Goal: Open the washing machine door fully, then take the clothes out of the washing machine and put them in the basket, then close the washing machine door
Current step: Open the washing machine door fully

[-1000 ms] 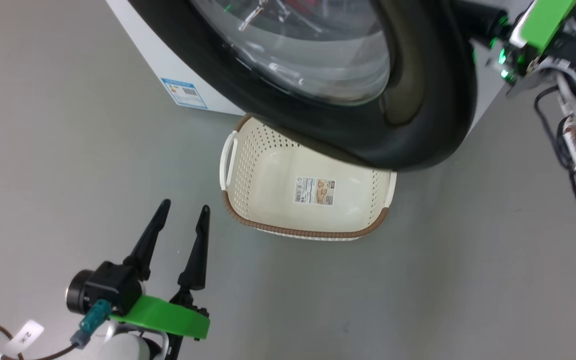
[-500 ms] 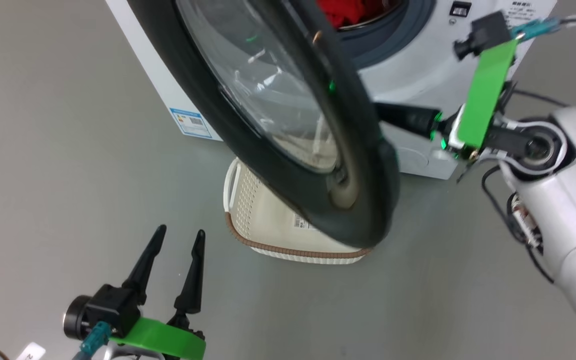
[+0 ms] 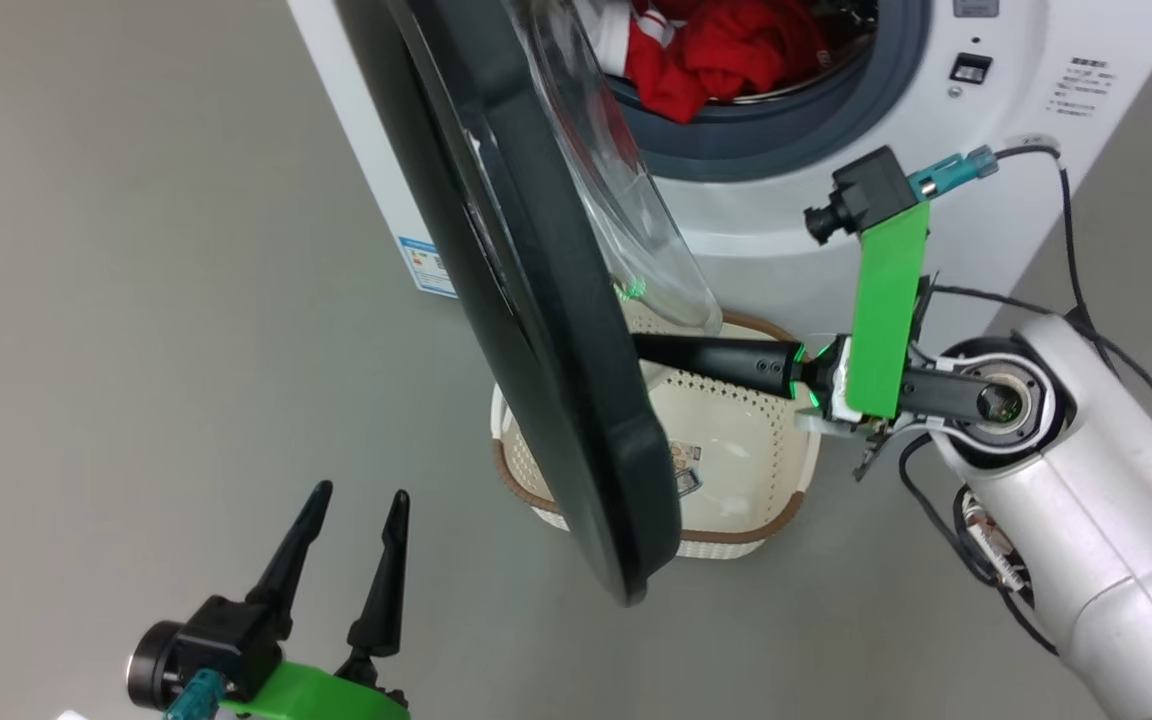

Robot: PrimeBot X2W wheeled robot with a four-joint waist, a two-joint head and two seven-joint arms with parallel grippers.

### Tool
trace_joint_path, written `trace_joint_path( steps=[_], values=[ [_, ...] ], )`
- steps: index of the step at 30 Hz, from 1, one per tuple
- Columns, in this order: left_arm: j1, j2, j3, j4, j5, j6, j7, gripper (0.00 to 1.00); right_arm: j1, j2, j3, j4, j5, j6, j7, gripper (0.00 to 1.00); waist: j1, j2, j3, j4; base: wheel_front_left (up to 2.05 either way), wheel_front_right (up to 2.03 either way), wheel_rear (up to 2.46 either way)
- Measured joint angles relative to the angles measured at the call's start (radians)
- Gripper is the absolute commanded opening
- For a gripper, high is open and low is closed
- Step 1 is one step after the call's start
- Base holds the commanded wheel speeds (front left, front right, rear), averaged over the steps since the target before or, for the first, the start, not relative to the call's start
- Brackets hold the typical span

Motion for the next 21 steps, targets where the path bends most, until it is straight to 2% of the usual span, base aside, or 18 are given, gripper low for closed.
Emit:
trace_joint_path(
  steps=[21],
  values=[
    [0.020,0.000,0.033,-0.001,-0.001,0.000,0.000,1.00,0.063,0.091,0.041,-0.046,-0.011,0.000,0.028,0.00,0.0000,0.0000,-0.013,0.126,0.00,0.00,0.00]
  ],
)
